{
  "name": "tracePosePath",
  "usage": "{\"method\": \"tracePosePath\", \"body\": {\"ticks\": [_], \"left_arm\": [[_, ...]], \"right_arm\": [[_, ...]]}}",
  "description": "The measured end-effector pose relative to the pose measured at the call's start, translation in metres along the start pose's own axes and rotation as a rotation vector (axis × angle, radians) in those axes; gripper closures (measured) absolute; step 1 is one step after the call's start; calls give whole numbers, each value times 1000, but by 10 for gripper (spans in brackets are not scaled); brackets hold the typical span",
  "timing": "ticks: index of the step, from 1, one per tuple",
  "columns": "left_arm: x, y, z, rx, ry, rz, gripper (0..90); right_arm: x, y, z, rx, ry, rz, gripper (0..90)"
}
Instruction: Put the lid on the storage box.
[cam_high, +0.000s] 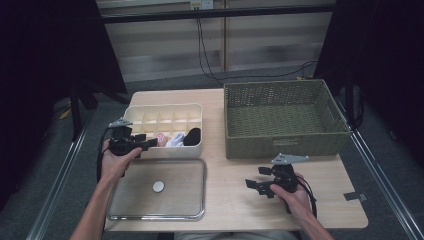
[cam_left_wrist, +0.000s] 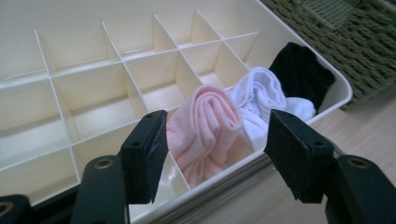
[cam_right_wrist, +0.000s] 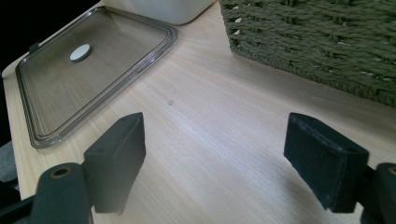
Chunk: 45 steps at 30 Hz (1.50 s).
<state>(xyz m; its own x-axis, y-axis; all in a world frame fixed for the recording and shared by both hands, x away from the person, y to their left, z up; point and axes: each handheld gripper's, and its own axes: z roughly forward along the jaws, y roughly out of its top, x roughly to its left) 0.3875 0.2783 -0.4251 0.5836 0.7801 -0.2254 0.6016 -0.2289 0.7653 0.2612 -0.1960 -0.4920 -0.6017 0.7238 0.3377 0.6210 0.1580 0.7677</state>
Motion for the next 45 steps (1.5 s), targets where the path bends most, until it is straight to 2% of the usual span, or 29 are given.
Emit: {"method": "tracePosePath", "body": {"ticks": [5,7,9,13,16,18,19,21,23,24,26,27,28,29,30,31,33,35,37,39,45], "left_arm": [[-1,0,-14,-39,-34,11,427],[-3,-3,-17,-46,-20,29,449],[-3,-5,-21,-49,-36,28,471],[-6,-10,-31,-84,-29,51,485],[-7,-14,-38,-85,-33,53,478],[-9,-17,-42,-66,-45,72,479],[-9,-18,-44,-57,-37,83,480],[-9,-22,-49,-47,-51,54,485],[-8,-26,-54,-45,-44,52,498],[-7,-28,-56,-40,-51,37,504],[-5,-33,-59,-22,-70,5,472],[-4,-37,-61,-18,-59,5,464],[-4,-39,-62,-21,-54,-15,474],[-2,-41,-62,-15,-81,-38,487],[-1,-44,-63,-5,-87,-41,486],[-1,-46,-63,2,-66,-38,480],[-1,-52,-64,14,-81,-39,467],[-1,-57,-66,19,-64,-46,440],[2,-63,-69,26,-62,-52,418],[5,-67,-72,28,-60,-47,411],[13,-84,-78,35,-43,-51,363]], "right_arm": [[1,4,4,26,6,12,240],[2,5,4,38,8,18,263],[4,5,4,39,6,0,312],[10,6,4,36,-3,-5,323],[15,8,2,9,-10,-1,355],[17,10,3,10,6,11,361],[18,10,4,19,2,21,365],[18,10,7,31,9,17,413],[18,11,12,42,22,29,426],[19,11,14,42,22,31,429],[21,14,18,38,35,28,440],[23,15,20,38,44,29,441],[25,17,24,37,52,30,442],[26,18,26,34,56,28,445],[27,19,29,31,61,29,448],[29,21,32,26,71,36,457],[33,23,39,27,60,22,460],[36,25,46,30,56,12,470],[39,28,52,63,63,16,470],[42,31,58,81,49,0,491],[50,39,74,98,78,8,507]]}}
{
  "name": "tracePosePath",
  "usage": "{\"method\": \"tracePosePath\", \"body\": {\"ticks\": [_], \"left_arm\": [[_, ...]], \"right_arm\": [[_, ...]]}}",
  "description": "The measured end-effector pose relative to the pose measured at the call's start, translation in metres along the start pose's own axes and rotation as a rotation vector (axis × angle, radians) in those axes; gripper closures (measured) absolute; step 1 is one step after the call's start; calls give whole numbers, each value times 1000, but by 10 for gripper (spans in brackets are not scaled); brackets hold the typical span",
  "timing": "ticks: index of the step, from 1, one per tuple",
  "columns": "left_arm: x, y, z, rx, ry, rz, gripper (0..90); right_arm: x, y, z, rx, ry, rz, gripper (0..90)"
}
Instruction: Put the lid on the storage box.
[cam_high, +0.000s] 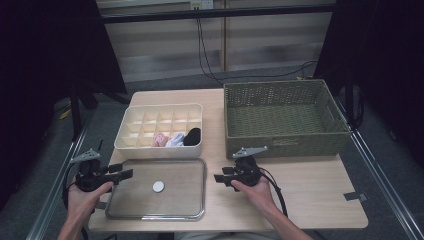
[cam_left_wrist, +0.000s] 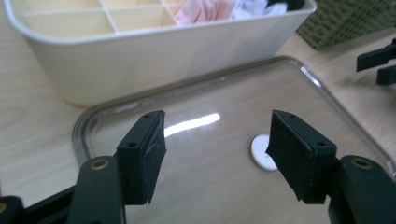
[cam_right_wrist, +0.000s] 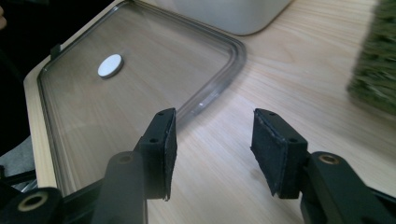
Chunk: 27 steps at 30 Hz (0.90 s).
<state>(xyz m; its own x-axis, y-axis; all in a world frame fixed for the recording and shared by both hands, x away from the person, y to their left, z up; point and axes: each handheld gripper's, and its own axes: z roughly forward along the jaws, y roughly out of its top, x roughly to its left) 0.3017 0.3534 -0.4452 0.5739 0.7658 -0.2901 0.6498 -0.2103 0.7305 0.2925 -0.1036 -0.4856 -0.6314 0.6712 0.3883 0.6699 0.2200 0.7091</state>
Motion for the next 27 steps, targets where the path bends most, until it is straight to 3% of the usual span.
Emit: {"method": "tracePosePath", "body": {"ticks": [4,9,14,21,27], "left_arm": [[9,-11,0,16,17,-23,346],[21,-22,-9,19,53,-36,455],[31,-34,-14,32,77,-73,483],[38,-47,-11,75,99,-76,549],[39,-52,-7,77,96,-65,595]], "right_arm": [[5,5,11,14,14,-7,495],[6,9,24,39,7,-3,487],[6,11,33,57,0,6,482],[6,11,40,63,-15,10,482],[5,11,42,74,-27,19,494]]}}
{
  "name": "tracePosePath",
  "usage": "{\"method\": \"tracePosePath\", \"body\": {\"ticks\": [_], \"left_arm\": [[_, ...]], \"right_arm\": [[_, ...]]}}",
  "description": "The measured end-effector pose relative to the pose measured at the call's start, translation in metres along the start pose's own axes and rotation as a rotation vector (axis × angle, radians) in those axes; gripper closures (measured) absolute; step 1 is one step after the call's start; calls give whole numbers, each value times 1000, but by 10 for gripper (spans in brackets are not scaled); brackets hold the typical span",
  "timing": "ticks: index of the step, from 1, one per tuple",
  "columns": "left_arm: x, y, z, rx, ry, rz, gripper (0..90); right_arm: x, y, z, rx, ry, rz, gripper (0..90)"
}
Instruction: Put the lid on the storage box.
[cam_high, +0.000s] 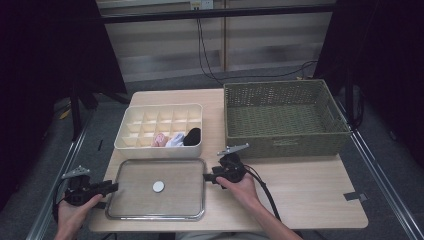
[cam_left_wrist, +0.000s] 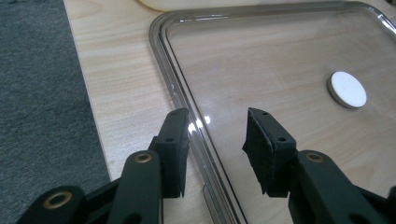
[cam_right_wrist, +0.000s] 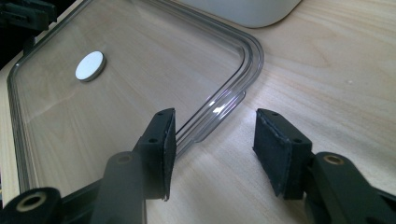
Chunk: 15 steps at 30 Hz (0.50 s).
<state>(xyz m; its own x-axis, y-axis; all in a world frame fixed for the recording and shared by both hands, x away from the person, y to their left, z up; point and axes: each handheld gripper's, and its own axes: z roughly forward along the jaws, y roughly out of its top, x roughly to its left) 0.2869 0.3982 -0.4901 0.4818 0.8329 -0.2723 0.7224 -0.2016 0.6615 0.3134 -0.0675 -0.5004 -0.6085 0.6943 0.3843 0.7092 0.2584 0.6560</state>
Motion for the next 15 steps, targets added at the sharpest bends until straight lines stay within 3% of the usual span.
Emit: {"method": "tracePosePath", "body": {"ticks": [4,8,11,15], "left_arm": [[-1,-2,3,11,1,0,594],[-2,-2,5,20,18,10,615],[-1,-3,5,8,31,19,674],[-2,-2,5,9,32,22,679]], "right_arm": [[0,0,3,6,5,12,521],[0,1,6,4,10,56,569],[-1,1,8,0,30,101,601],[-4,0,10,-3,72,186,626]]}}
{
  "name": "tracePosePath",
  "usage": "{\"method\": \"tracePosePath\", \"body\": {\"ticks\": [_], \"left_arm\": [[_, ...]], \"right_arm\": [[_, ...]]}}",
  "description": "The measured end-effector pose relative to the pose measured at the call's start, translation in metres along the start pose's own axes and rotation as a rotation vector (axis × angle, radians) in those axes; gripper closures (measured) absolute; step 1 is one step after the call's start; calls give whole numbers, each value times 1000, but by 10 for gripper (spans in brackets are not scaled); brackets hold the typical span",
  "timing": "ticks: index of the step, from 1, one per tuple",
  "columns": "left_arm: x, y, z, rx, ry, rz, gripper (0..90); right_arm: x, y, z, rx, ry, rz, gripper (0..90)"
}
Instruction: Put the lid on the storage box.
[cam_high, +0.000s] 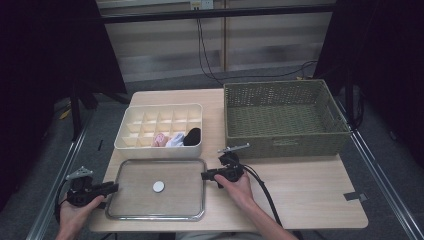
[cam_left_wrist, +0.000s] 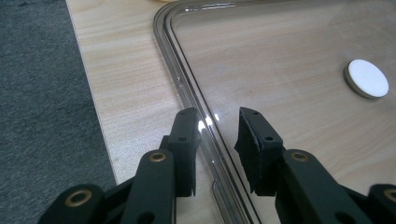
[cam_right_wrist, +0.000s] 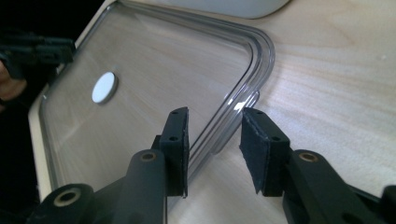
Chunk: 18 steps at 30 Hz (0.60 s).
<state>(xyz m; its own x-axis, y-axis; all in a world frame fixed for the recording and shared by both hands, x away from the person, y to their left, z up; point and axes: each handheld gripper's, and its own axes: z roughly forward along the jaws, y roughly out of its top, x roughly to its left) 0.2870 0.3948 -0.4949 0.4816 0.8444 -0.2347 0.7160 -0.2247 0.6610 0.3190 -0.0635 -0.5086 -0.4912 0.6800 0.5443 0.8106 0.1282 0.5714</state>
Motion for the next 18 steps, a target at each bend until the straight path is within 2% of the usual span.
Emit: {"method": "tracePosePath", "body": {"ticks": [2,9,12,16,18], "left_arm": [[0,1,0,7,2,10,679],[0,1,0,9,4,5,679],[1,1,-1,15,0,4,682],[0,1,-1,13,1,2,683],[0,1,-1,14,-1,6,683]], "right_arm": [[-1,0,0,-7,7,34,634],[-5,-5,-1,-33,38,173,653],[-4,-10,-1,-59,46,216,658],[-4,-13,-1,-68,56,264,655],[-6,-15,-1,-80,72,307,664]]}}
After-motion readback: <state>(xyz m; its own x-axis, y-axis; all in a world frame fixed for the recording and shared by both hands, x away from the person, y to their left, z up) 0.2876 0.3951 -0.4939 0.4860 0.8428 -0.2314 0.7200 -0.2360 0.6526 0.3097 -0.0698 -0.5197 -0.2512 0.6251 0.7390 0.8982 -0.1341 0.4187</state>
